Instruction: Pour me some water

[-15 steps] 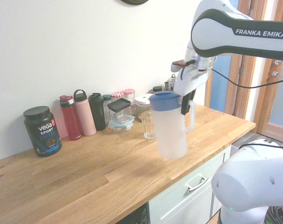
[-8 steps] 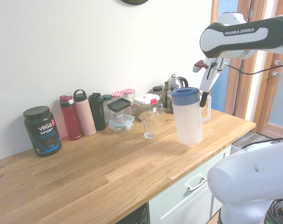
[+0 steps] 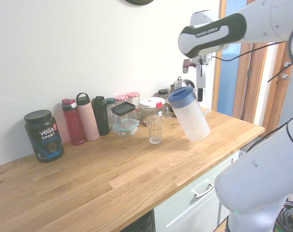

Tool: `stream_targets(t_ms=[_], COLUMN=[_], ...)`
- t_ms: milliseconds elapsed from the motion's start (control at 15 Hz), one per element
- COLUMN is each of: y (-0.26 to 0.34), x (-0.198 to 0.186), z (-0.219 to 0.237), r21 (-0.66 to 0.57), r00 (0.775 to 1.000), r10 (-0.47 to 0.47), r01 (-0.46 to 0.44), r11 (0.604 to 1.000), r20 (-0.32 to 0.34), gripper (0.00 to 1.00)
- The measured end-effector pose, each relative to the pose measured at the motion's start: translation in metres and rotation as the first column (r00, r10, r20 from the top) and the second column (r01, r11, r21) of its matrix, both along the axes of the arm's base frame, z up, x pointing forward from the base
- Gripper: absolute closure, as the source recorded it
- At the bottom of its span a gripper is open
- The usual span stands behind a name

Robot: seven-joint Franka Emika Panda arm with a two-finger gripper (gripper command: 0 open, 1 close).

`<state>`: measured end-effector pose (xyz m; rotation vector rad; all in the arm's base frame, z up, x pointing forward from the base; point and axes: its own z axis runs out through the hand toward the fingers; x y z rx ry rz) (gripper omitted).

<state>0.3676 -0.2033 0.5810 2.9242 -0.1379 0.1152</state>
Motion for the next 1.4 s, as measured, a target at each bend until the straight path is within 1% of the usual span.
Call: stream_targets(t_ms=[200,467,667,800,1067,1267,1400], y=[0.017,0.044,0.057,0.06,0.085,0.098,0.096], x=[0.031,0.062,0.085,0.093,0.108,0.111,0.11], z=[0.004,-0.022,-0.027,-0.026,-0.042,-0.05,-0.052], r21=[-0.124,-0.244,-0.323,-0.372,-0.432,-0.468,-0.477], r00=[0.998,0.988,0.983,0.979,0.966,0.959,0.956], r10=[0.011,-0.003,-0.024,-0.038,-0.037,-0.053,-0.066], r01=[-0.018,-0.035,-0.036,-0.04,-0.08,-0.087,-0.083], r11=[0.992,0.969,0.946,0.927,0.898,0.88,0.875], r20=[-0.059,-0.154,-0.181,-0.201,-0.256,-0.278,-0.287], gripper=[1.0,1.0,1.0,1.0,1.0,1.0,1.0])
